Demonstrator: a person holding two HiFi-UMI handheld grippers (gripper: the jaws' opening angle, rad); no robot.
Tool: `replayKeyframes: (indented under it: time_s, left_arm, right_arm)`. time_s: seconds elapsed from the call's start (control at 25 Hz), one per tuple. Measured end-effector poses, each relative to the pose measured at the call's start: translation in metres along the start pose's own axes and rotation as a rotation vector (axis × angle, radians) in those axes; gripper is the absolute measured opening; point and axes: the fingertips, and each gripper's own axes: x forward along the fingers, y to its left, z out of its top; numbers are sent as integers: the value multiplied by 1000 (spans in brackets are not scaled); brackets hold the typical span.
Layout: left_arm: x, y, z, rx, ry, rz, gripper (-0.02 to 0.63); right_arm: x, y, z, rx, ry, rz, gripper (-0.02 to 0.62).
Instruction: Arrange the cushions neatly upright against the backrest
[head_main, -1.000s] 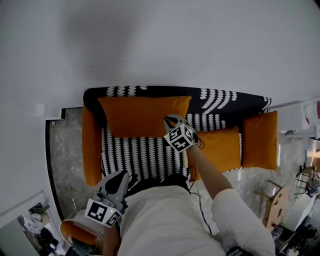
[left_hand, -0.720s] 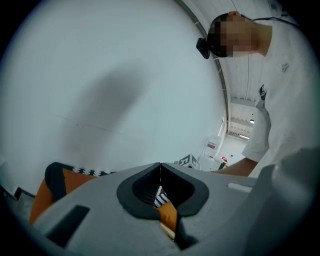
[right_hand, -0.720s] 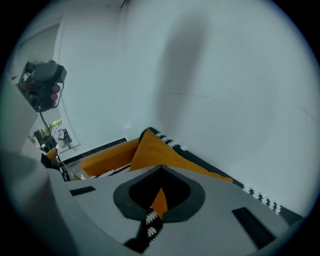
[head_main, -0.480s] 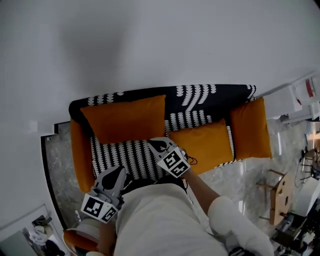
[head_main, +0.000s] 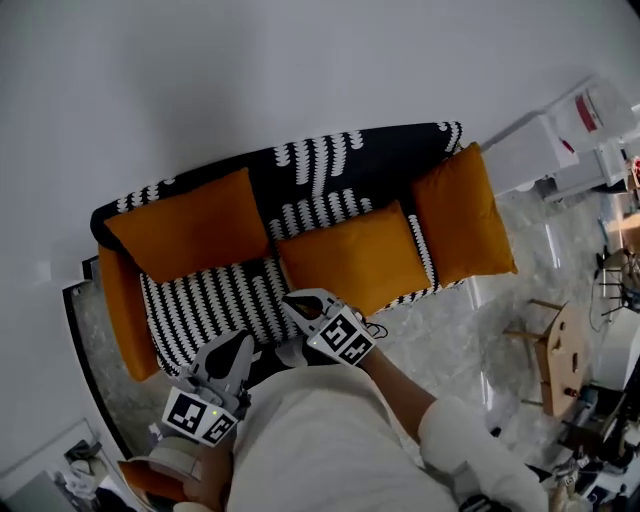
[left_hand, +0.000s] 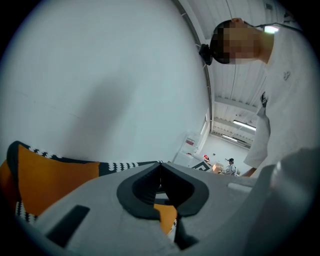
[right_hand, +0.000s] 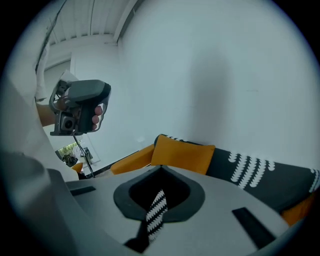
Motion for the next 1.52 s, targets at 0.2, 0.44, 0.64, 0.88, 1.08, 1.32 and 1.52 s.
replayKeyframes:
  time_s: [0.2, 0.44, 0.64, 0.88, 1.08, 1.32, 1.52]
  left_arm:
    - [42, -50, -28, -32, 31, -41, 12]
    - [85, -96, -44, -15, 115, -184, 12]
    - [114, -108, -61, 20, 194, -302, 12]
    - [143, -126, -69, 24, 275, -480, 12]
    - [155, -146, -85, 18, 354, -641, 12]
    - [166, -177, -109, 124, 507, -769, 12]
    - [190, -174, -123, 144, 549, -673, 12]
  right_arm:
    - [-72, -41, -46, 110, 1, -111, 8]
    - [-134, -100, -127, 205, 87, -373, 8]
    - [-160, -119, -207, 397, 163, -549, 8]
    - [-189, -117, -292, 573, 266, -712, 9]
    - [-183, -107, -332, 649, 310, -751, 9]
    - [-176, -126, -377, 786, 287, -780, 65]
    - [-156, -148, -423, 811, 318, -690, 145]
